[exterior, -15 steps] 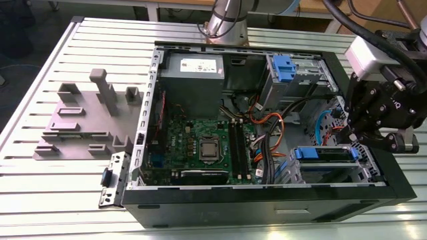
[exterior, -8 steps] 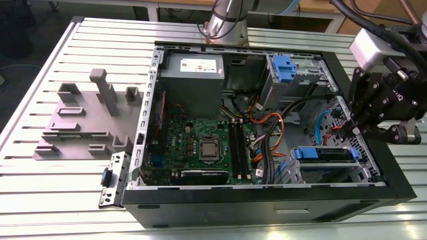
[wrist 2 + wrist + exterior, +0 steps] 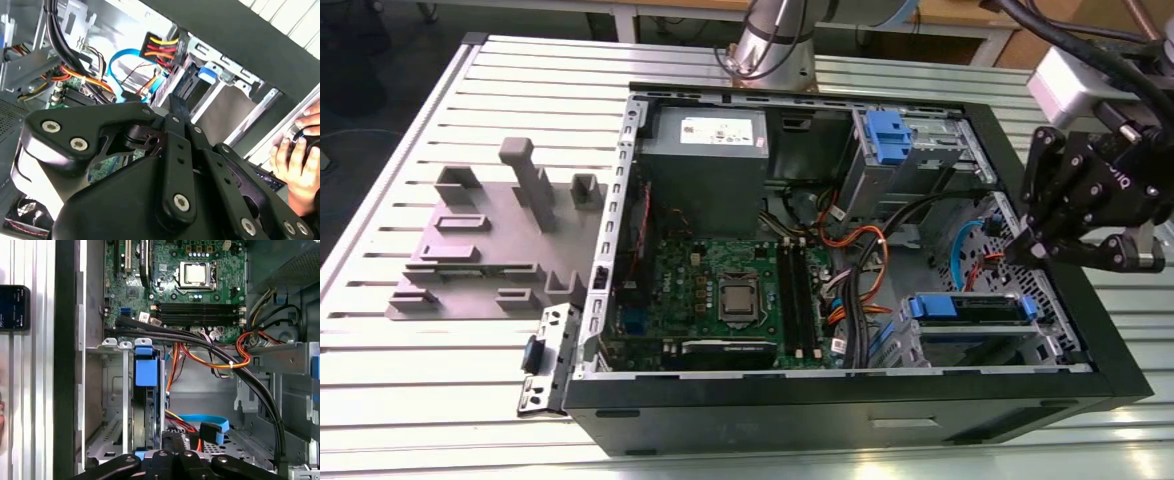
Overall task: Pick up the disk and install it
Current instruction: 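Insert the first disk wire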
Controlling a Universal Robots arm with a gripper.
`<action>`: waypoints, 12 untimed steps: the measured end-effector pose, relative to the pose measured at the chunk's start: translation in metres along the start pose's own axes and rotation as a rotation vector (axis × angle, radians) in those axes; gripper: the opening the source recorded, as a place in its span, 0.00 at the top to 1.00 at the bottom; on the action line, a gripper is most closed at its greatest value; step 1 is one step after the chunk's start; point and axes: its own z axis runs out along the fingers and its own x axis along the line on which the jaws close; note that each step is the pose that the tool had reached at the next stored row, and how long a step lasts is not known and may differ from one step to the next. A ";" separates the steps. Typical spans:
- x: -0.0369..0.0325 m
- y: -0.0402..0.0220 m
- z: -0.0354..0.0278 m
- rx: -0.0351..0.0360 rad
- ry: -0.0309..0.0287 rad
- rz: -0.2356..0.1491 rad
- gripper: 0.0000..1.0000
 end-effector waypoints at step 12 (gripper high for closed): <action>-0.0046 -0.0066 0.0032 -0.0001 0.0319 -0.020 0.89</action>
